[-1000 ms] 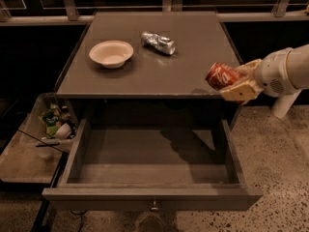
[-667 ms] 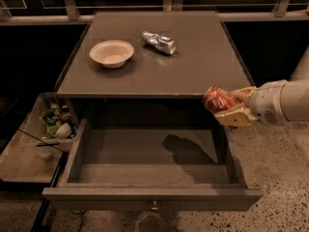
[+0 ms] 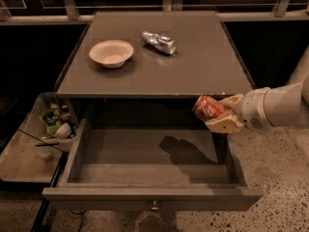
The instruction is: Place coke can into top drawer
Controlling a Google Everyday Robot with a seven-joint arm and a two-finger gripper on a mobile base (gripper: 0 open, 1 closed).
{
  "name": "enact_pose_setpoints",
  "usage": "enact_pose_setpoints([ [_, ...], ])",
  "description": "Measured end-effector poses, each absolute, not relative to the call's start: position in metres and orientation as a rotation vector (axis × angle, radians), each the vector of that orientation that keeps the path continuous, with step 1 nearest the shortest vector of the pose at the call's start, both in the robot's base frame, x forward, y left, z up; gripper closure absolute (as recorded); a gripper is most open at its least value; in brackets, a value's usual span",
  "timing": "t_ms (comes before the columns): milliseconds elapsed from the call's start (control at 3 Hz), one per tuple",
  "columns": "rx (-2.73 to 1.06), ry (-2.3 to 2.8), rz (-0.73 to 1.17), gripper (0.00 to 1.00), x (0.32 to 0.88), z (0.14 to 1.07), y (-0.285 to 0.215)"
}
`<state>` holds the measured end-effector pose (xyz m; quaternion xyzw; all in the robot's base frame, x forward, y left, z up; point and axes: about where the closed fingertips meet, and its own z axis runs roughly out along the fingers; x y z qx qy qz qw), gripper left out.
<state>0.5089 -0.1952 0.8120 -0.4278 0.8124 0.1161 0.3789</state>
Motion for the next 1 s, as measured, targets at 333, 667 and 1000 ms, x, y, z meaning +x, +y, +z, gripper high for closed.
enact_pose_setpoints([
  [333,-1.108,2.118,0.304,1.00,0.515,0.780,-0.185],
  [667,-1.095,2.141,0.286,1.00,0.520,0.757,-0.186],
  [1000,-1.068,2.156,0.252,1.00,0.527,0.736,-0.193],
])
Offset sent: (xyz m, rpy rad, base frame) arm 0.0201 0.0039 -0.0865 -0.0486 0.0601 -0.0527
